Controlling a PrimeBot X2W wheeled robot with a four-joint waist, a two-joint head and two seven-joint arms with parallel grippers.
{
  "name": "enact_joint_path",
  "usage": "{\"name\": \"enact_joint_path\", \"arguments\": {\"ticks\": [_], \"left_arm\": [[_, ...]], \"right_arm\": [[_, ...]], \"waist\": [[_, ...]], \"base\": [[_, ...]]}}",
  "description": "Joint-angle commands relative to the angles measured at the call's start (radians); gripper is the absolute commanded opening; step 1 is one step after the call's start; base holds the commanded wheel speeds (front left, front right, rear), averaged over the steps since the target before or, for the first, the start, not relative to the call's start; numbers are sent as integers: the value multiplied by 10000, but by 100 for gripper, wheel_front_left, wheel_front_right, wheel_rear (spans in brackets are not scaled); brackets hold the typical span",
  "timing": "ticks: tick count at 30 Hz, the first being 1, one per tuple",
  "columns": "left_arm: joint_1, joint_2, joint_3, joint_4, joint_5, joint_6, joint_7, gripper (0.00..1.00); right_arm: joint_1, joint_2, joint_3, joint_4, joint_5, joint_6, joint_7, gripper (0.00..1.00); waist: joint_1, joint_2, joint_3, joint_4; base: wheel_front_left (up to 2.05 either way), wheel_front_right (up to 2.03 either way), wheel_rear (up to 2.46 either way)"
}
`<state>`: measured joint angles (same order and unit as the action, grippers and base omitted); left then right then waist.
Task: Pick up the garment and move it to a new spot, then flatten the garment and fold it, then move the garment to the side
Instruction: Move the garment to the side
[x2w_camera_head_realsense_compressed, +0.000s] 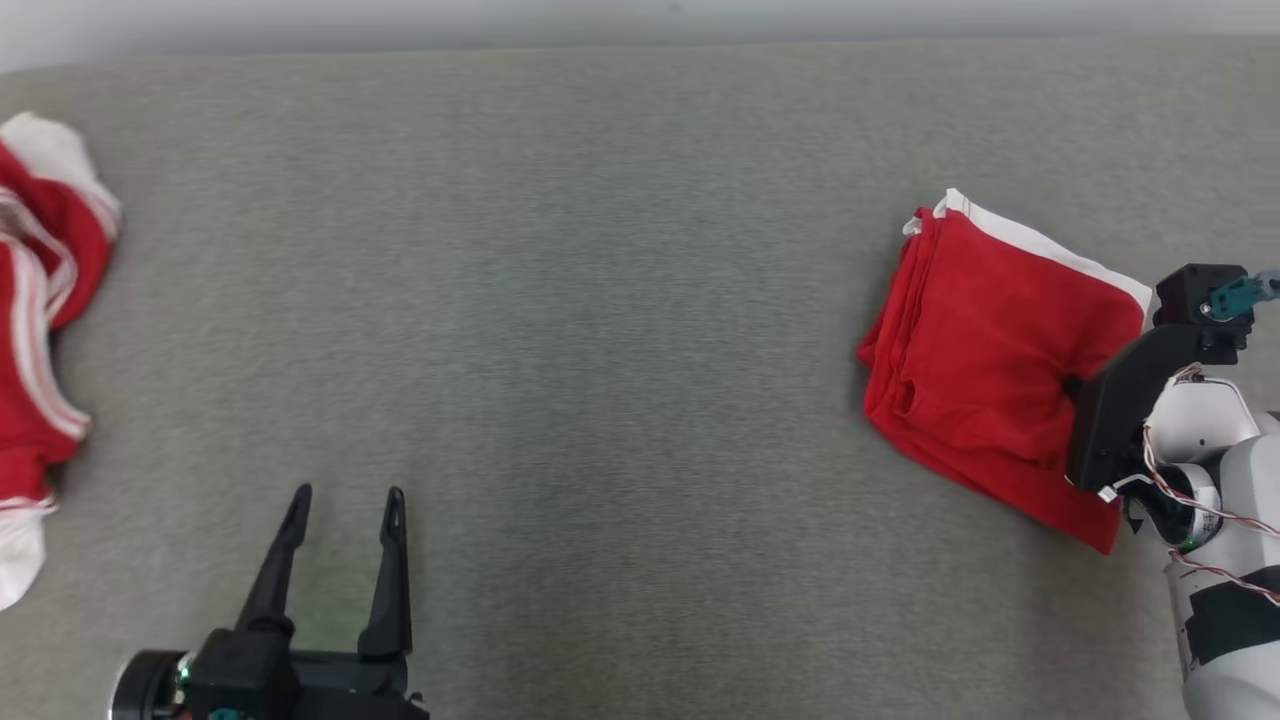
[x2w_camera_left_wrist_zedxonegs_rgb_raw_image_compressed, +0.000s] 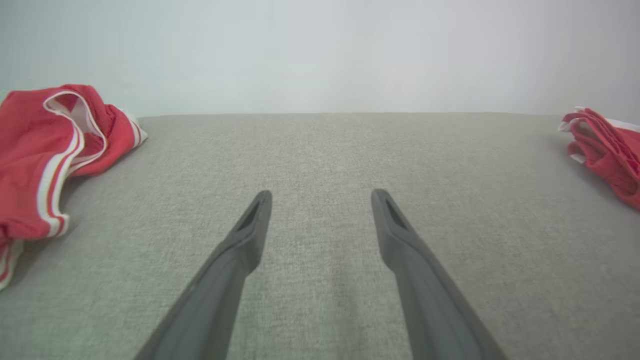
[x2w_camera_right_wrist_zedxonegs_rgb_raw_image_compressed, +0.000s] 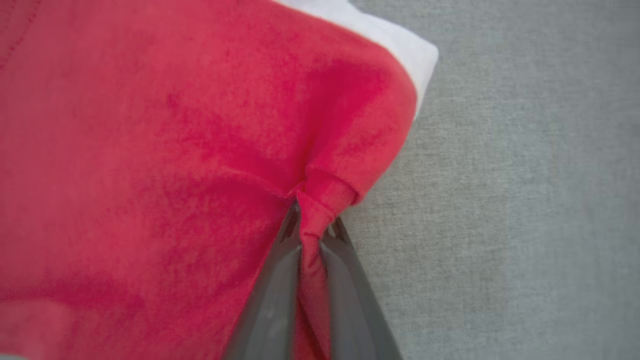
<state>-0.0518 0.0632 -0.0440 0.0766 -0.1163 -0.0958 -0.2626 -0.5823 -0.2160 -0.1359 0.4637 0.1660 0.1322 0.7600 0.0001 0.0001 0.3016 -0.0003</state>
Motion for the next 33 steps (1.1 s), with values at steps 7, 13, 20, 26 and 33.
{"name": "enact_joint_path", "arguments": {"ticks": [7, 13, 20, 26, 33], "left_arm": [[-652, 429, -405, -636, 516, -197, -31, 100], [-1042, 820, -1083, -1138, 778, -288, -31, 100], [-1291, 1201, -1919, -1671, 949, -347, -31, 100], [-1073, 1485, -2249, -2107, 1017, -358, 30, 100], [-981, 1710, -2314, -2459, 1009, -327, 188, 100]], "right_arm": [[-366, -498, 713, 256, 8, -25, -820, 0], [-858, -1174, 1303, 716, -97, -25, -1761, 0], [-1358, -2282, 1730, 1228, -400, -26, -3296, 0], [-1808, -3201, 2170, 1610, -549, -26, -4626, 0], [-2267, -3723, 2737, 1903, -561, -26, -5879, 0]], "waist": [[-1, -1, 1120, -2496], [-1, -1, 1741, -3150], [-1, -1, 2233, -3276], [-1, -1, 2463, -3164], [-1, -1, 2532, -3172]], "base": [[0, 0, 0], [0, 0, 0], [0, 0, 0], [0, 0, 0], [0, 0, 0]]}}
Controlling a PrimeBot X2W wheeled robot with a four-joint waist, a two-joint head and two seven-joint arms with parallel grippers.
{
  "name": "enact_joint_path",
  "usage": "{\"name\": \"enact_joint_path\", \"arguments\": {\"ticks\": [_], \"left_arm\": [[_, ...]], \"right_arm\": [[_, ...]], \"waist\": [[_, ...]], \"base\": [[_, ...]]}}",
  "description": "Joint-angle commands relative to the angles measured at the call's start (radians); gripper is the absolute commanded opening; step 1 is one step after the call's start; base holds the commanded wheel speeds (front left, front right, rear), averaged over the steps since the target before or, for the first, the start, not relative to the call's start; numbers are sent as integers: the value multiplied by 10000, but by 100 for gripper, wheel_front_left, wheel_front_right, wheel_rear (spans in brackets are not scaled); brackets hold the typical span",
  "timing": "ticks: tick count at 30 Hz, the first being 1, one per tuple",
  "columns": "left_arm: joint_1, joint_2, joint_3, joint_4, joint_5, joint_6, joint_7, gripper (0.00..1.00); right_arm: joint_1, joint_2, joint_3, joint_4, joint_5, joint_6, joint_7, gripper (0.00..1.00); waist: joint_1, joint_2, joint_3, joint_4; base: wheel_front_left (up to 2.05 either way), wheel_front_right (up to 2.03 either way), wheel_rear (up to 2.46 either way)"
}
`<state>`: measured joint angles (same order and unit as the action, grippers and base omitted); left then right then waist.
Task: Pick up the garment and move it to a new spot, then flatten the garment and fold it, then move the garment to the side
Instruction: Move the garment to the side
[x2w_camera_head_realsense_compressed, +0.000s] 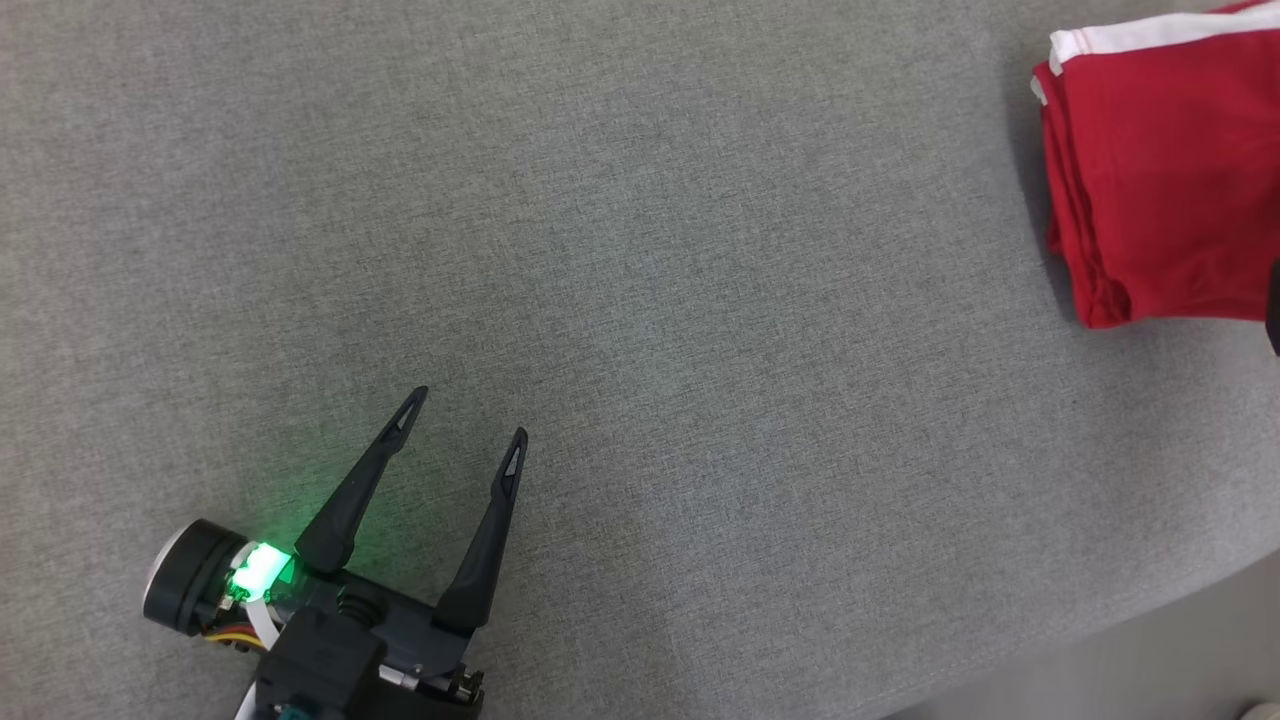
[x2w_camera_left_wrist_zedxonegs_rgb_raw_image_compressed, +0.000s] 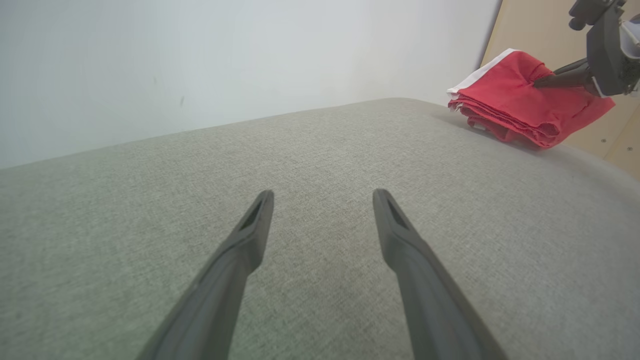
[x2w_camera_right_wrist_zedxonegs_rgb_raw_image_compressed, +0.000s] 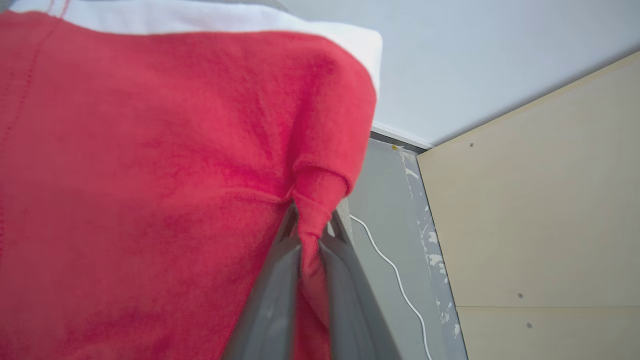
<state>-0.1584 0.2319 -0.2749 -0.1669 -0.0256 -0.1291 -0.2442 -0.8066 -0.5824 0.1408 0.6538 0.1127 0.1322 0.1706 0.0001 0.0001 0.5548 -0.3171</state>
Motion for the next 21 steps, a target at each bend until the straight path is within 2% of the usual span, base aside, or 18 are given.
{"name": "enact_joint_path", "arguments": {"ticks": [1, 6, 12, 13, 14, 15, 16, 21], "left_arm": [[100, 47, -16, -72, 110, 10, 36, 100], [176, 160, -70, -305, 127, 37, 232, 100], [375, 295, -38, -464, 32, 79, 412, 100], [421, 334, -34, -528, 17, 109, 471, 100], [439, 356, -45, -553, 14, 112, 494, 100], [450, 364, -59, -579, 13, 118, 515, 100], [456, 369, -77, -597, 7, 120, 530, 100], [416, 378, -137, -581, -59, 138, 526, 100]], "right_arm": [[-126, -110, 59, 37, -23, -26, -194, 0], [-366, -198, -116, 518, -129, -26, -875, 0], [-410, -6, -198, 681, -401, -27, -1777, 0], [-421, 112, -182, 676, -495, -25, -2051, 10], [-419, 204, -140, 653, -529, -25, -2212, 29], [-433, 229, -129, 646, -582, -27, -2353, 85], [-466, 230, -161, 664, -663, -27, -2458, 100], [-559, 377, -355, 667, -1102, -27, -3010, 100]], "waist": [[-1, -1, 10, -23], [-1, -1, 63, -93], [-1, -1, 57, -146], [-1, -1, 76, -161], [-1, -1, 87, -164], [-1, -1, 97, -166], [-1, -1, 102, -161], [-1, -1, 68, -67]], "base": [[0, 0, 0], [0, 0, 0], [0, 0, 0], [0, 0, 0], [0, 0, 0], [0, 0, 0], [0, 0, 0], [0, 0, 0]]}}
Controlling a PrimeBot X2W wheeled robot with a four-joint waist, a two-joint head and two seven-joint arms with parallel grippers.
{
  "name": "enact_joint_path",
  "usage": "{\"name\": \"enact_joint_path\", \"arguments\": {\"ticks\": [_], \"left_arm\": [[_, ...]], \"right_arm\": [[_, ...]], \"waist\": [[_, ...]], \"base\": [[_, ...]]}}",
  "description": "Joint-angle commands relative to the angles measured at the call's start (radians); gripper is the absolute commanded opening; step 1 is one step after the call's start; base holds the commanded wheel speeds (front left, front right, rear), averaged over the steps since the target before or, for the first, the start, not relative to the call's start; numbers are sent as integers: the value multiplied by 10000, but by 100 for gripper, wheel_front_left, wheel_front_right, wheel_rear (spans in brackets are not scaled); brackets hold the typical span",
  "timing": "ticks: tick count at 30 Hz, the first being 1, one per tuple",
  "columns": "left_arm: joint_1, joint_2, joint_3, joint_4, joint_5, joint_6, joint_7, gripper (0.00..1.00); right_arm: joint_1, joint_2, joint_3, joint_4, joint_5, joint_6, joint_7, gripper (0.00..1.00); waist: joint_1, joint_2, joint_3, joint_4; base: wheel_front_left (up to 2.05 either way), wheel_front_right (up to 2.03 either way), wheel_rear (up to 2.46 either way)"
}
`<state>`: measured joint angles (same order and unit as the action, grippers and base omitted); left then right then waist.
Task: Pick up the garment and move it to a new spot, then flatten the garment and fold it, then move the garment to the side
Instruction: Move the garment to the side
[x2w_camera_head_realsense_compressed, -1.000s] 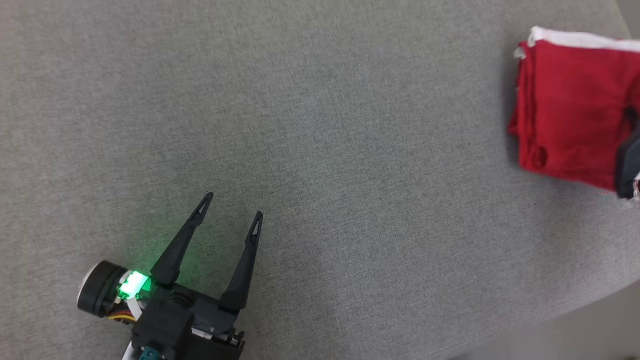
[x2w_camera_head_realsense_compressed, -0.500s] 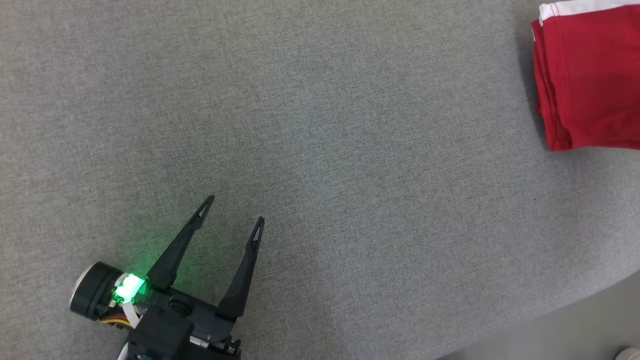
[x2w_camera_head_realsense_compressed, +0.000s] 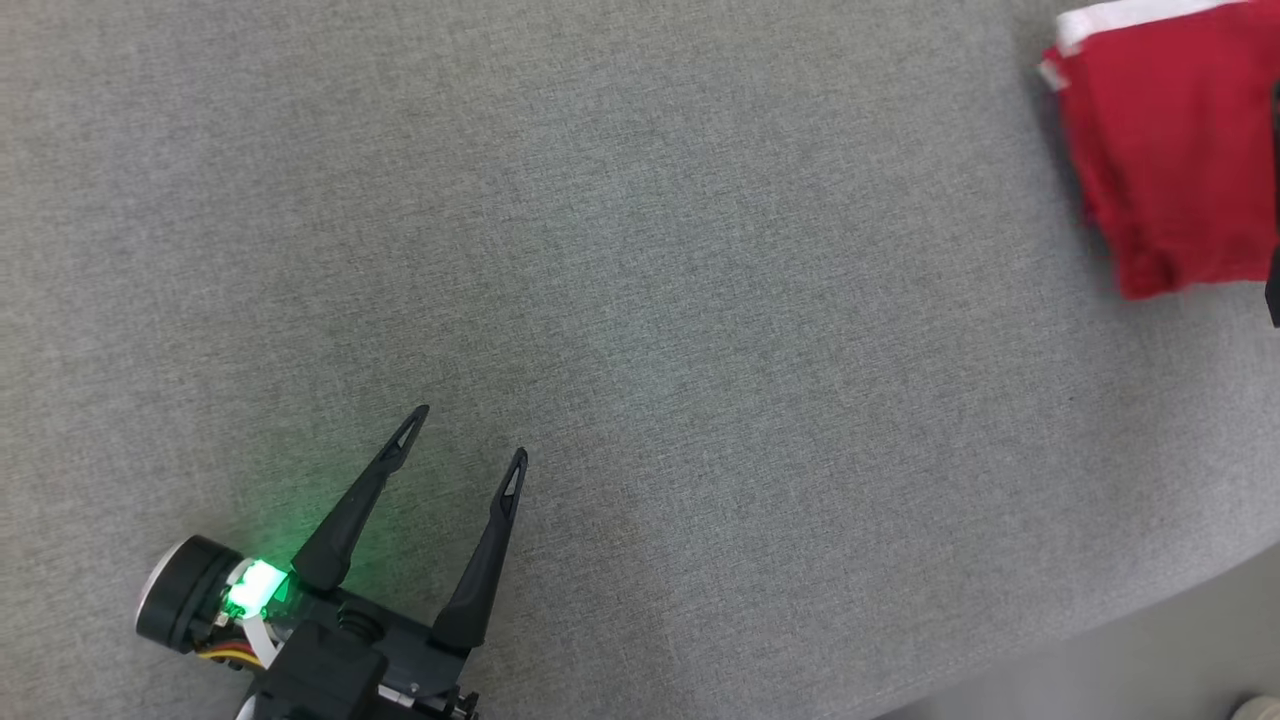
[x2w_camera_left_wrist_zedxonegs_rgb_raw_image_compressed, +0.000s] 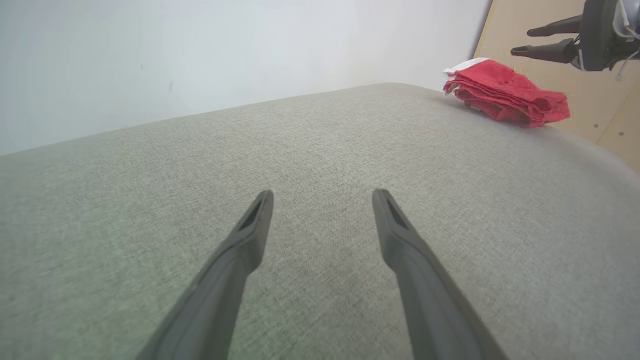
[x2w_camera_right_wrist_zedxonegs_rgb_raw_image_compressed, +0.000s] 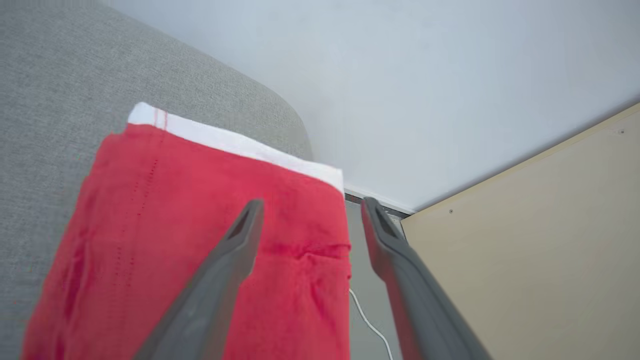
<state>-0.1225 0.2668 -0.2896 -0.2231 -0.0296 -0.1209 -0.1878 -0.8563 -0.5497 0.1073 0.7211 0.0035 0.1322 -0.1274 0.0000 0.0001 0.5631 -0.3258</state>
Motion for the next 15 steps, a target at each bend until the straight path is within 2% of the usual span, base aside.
{"name": "enact_joint_path", "arguments": {"ticks": [1, 9, 15], "left_arm": [[44, 24, 10, 5, -33, 52, -59, 100], [-85, -191, -94, 365, -203, 150, -334, 100], [-78, -485, -63, 975, -476, 326, -622, 100]], "right_arm": [[-36, 93, -58, 17, -59, -27, -91, 100], [495, 278, 143, -316, 35, -27, -706, 100], [1479, 616, 57, -1135, 1144, -25, -1074, 100]], "waist": [[0, -1, -48, 46], [0, -1, -600, 330], [0, -1, -1445, 729]], "base": [[0, 0, 0], [0, 0, 0], [0, 0, 0]]}}
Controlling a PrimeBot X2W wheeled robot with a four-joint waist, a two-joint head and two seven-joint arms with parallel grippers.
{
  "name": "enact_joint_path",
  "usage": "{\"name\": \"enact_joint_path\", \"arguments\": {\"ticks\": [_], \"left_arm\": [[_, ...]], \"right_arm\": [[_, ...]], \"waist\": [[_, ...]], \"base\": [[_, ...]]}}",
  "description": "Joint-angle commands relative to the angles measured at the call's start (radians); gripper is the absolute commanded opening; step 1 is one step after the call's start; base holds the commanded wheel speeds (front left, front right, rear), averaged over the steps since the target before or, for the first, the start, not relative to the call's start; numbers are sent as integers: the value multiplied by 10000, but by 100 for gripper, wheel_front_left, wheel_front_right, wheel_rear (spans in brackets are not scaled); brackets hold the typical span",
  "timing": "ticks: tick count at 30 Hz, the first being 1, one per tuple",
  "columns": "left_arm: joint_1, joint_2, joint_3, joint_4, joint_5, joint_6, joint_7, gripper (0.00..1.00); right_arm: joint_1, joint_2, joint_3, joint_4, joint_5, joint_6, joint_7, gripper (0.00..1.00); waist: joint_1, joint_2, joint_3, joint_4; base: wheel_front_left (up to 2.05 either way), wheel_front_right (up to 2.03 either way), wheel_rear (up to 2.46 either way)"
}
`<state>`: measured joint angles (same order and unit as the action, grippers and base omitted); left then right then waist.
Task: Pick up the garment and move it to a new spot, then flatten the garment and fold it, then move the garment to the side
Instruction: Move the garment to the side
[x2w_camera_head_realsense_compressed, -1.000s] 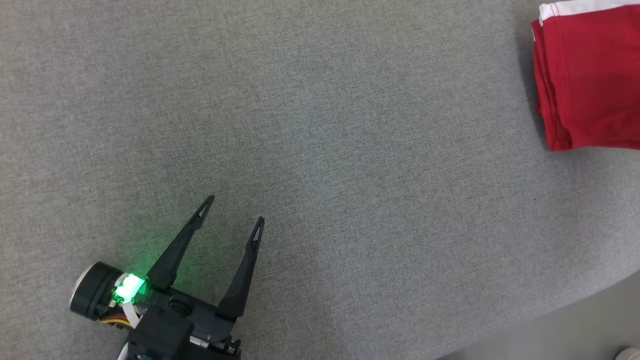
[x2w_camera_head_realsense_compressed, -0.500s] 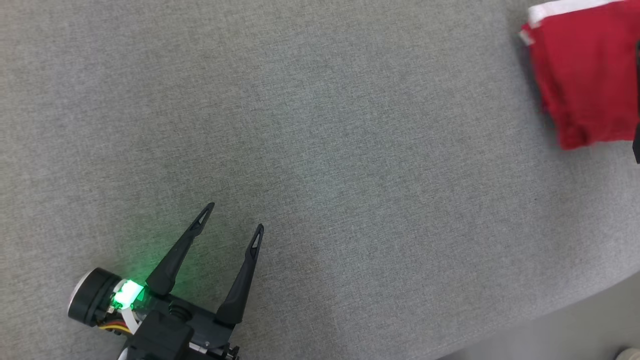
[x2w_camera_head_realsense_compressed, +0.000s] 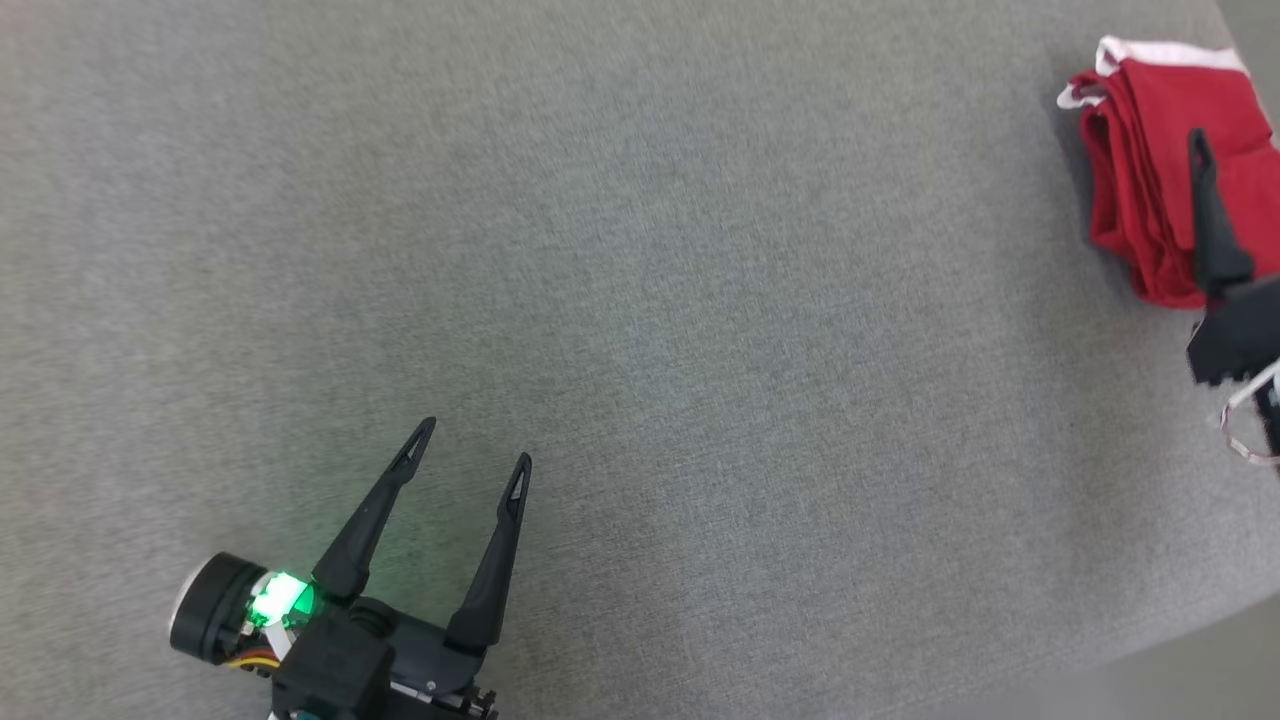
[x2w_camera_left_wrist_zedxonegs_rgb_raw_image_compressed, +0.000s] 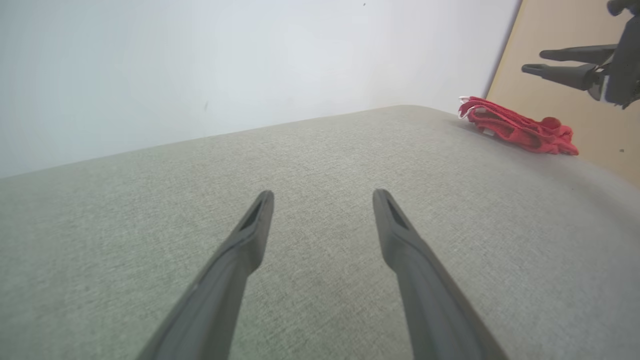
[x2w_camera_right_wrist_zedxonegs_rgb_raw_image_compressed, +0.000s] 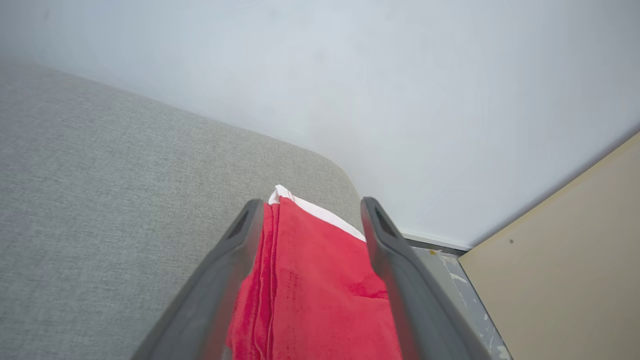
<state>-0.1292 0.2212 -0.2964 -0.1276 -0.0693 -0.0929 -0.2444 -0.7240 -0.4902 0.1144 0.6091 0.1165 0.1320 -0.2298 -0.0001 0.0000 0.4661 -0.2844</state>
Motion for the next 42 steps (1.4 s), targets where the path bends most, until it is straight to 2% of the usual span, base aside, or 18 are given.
{"name": "enact_joint_path", "arguments": {"ticks": [1, 7, 11, 22, 27, 35, 42], "left_arm": [[10, -77, 61, 155, -105, 114, -105, 100], [344, -352, 491, 715, -306, 548, -199, 100], [794, -633, 1122, 820, -739, 758, -206, 100], [2030, -1328, 2753, 1440, -1101, 568, -212, 100], [2453, -1473, 3268, 1815, -989, 404, -212, 100], [2943, -1630, 3919, 2173, -812, 268, -212, 100], [3164, -1685, 4211, 2341, -666, 151, -212, 100]], "right_arm": [[380, 83, -59, -228, 261, -25, -124, 100], [1720, 423, -341, -1432, 1531, -23, -276, 100], [2960, 658, -267, -2429, 2113, -23, -320, 100], [5818, 1512, -175, -4337, 2381, -23, -223, 100], [6699, 1975, -79, -4590, 2376, -23, -239, 100], [7566, 2766, 164, -4319, 2215, -23, -316, 100], [7749, 2944, 287, -4156, 2118, -23, -339, 100]], "waist": [[1, 0, -657, 399], [1, 0, -1516, 770], [1, 0, -2263, 1054], [1, 0, -3940, 1866], [1, 0, -4518, 2074], [1, 0, -4928, 2294], [1, 0, -5011, 2375]], "base": [[0, 0, 0], [0, 0, 0], [0, 0, 0], [0, 0, 0], [0, 0, 0], [0, 0, 0], [0, 0, 0]]}}
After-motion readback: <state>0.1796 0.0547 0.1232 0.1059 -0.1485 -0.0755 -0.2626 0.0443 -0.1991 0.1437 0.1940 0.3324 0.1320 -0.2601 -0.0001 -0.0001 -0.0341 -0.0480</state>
